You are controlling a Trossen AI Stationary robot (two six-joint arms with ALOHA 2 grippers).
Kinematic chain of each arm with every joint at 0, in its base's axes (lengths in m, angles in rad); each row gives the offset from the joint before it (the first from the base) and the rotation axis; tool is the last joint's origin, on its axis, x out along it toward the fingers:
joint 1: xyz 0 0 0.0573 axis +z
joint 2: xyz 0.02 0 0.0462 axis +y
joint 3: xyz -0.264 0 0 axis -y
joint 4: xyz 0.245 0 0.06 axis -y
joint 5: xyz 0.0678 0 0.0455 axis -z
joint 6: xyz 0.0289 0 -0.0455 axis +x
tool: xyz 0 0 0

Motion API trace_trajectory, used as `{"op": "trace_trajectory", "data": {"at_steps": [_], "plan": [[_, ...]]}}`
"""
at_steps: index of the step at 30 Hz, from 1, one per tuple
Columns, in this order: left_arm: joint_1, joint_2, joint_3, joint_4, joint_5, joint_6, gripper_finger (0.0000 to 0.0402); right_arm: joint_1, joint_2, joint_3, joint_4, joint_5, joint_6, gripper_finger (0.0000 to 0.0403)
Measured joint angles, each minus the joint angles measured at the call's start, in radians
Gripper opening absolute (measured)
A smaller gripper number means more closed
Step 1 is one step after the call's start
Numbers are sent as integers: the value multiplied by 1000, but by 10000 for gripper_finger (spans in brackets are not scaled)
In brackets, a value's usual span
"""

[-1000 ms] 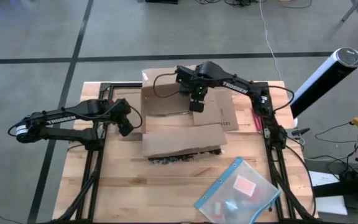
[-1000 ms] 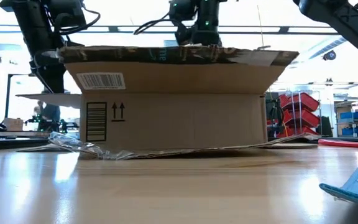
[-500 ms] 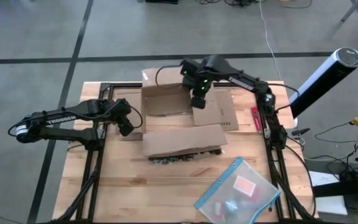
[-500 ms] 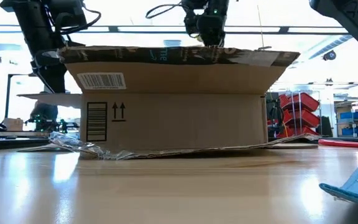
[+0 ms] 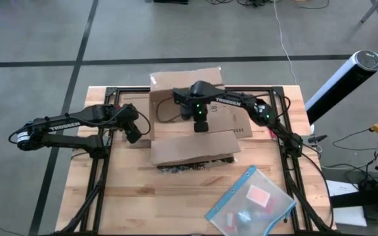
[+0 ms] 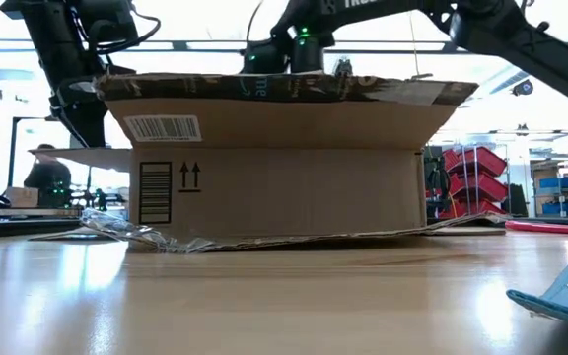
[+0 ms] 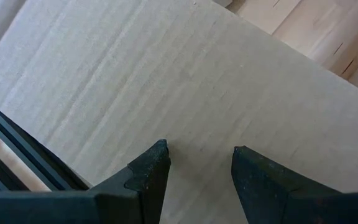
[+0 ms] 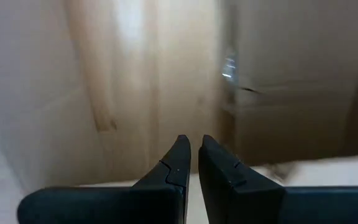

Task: Unpack boxes
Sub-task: Break down the box using the red cutter

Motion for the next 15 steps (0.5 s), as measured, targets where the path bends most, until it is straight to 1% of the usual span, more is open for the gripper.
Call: {"op": "trace_trajectory", "data": {"at_steps": [6,15], "plan": [[0,0,0,0,0,-2,157,33,9,0,1,0,-37,13],[0,0,0,0,0,-1,157,14,9,-1,-36,10,-17,13]]}}
